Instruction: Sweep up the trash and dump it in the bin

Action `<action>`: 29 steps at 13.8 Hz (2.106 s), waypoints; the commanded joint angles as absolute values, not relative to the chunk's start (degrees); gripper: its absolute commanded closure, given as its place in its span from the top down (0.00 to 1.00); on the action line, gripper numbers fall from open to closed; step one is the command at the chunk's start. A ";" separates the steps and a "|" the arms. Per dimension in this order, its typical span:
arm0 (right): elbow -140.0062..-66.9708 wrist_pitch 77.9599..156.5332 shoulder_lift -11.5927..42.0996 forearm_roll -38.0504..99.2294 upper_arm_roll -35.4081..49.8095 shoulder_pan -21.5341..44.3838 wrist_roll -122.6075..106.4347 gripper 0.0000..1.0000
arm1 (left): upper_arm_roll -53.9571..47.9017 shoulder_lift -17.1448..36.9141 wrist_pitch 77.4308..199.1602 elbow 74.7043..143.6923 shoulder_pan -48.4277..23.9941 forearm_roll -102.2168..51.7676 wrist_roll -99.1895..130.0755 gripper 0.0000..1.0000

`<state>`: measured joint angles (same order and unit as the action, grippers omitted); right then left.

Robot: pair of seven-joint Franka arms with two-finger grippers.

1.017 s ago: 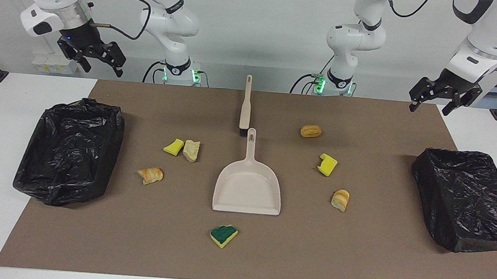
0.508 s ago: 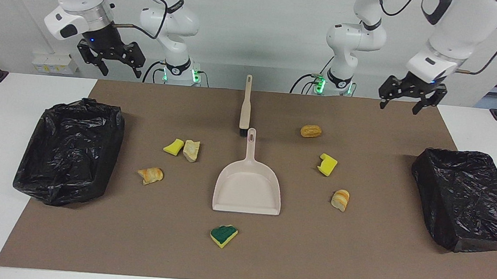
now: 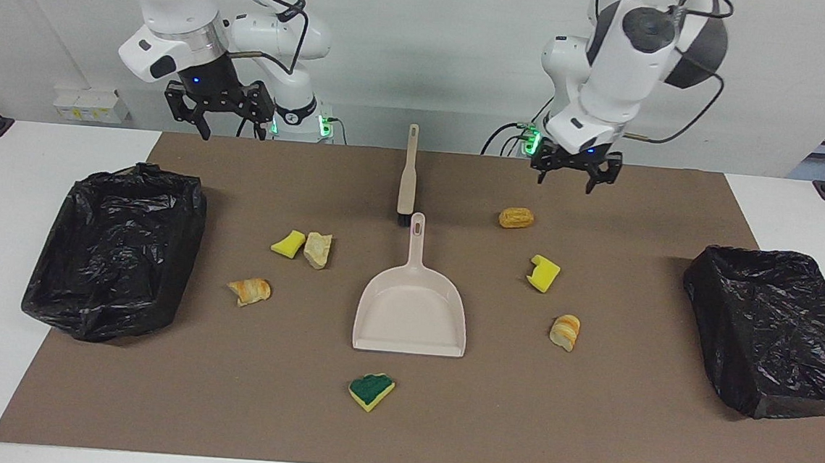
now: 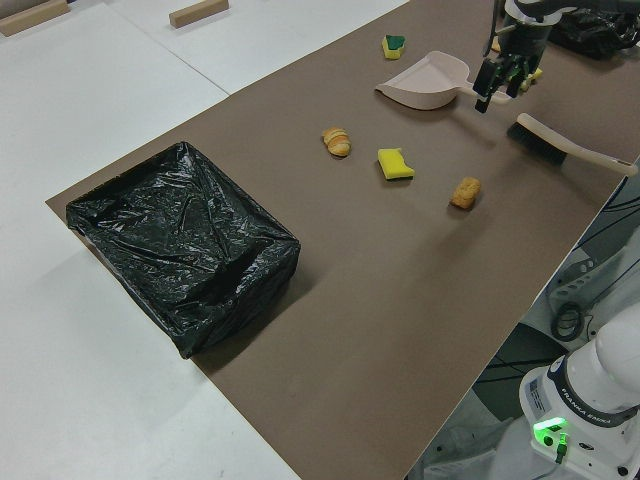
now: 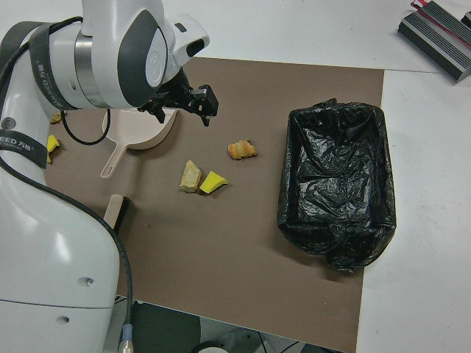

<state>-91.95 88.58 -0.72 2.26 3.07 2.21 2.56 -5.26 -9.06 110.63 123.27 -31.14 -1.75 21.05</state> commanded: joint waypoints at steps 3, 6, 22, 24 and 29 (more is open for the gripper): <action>-90.35 91.05 4.38 2.99 3.34 6.75 7.45 1.00 | -4.04 -7.91 122.95 131.39 -45.77 -1.93 33.13 1.00; -87.81 93.41 8.95 3.16 3.43 9.48 9.31 1.00 | -3.96 -6.77 125.76 132.97 -53.49 -5.53 37.25 1.00; -90.77 116.44 26.63 5.98 5.01 27.77 31.82 1.00 | -4.04 0.00 139.84 136.67 -65.30 -5.71 49.39 0.98; -93.76 116.72 26.20 5.71 4.92 28.73 30.51 1.00 | -3.96 -0.26 138.87 136.41 -65.13 -5.71 49.66 0.95; -97.91 114.62 23.82 5.45 4.92 29.00 31.28 0.85 | -3.69 -1.23 134.22 135.09 -64.60 -5.01 49.66 0.76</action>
